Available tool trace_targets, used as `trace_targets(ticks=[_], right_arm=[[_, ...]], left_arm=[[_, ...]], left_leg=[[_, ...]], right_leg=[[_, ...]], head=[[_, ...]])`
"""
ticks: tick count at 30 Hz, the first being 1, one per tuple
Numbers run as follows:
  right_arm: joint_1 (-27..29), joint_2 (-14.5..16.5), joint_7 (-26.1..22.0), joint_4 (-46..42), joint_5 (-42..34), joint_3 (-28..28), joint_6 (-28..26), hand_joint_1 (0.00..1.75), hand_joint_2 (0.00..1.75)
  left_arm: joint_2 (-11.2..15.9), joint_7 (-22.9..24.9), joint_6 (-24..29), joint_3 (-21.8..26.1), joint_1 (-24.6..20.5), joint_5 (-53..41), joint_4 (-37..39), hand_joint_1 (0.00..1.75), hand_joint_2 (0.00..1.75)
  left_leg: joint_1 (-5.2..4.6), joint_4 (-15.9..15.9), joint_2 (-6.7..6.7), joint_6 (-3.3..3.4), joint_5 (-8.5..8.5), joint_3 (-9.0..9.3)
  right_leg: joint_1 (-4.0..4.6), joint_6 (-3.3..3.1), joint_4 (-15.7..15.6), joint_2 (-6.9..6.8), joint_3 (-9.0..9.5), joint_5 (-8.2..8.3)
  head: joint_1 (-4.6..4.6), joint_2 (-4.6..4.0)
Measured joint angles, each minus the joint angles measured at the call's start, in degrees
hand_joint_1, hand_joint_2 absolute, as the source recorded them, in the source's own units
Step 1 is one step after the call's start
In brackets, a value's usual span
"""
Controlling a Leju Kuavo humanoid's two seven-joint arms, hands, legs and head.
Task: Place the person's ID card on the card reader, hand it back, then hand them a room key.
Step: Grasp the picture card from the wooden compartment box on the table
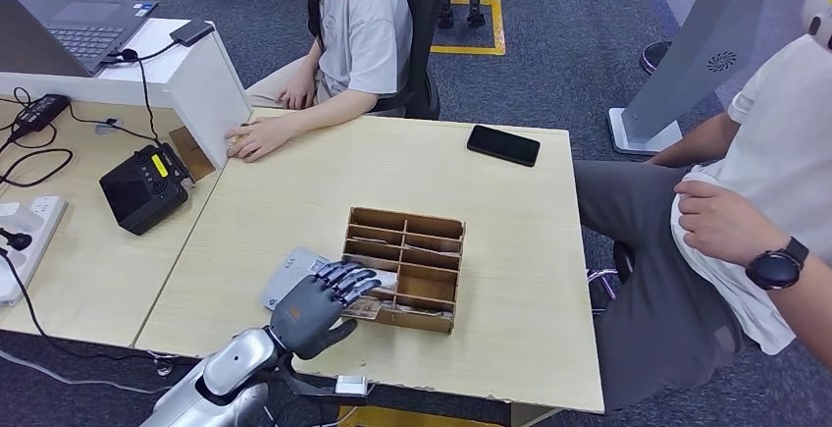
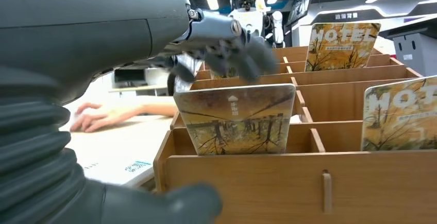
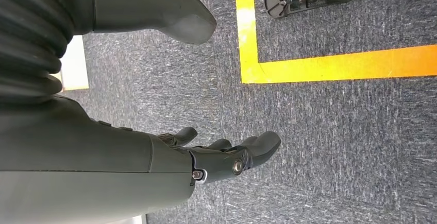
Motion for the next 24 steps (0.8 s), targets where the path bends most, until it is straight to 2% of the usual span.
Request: trace_targets(ticks=[24], right_arm=[[0.0,0.0,0.2,0.0,0.6,0.0,0.1,0.0,1.75]], left_arm=[[-0.3,-2.3,-2.8,0.0,0.0,4.6,-0.4,1.75,1.75]], left_leg=[[0.0,0.0,-0.01,0.0,0.0,0.0]], right_leg=[[0.0,0.0,0.0,-0.01,0.01,0.0]], head=[[0.0,0.0]])
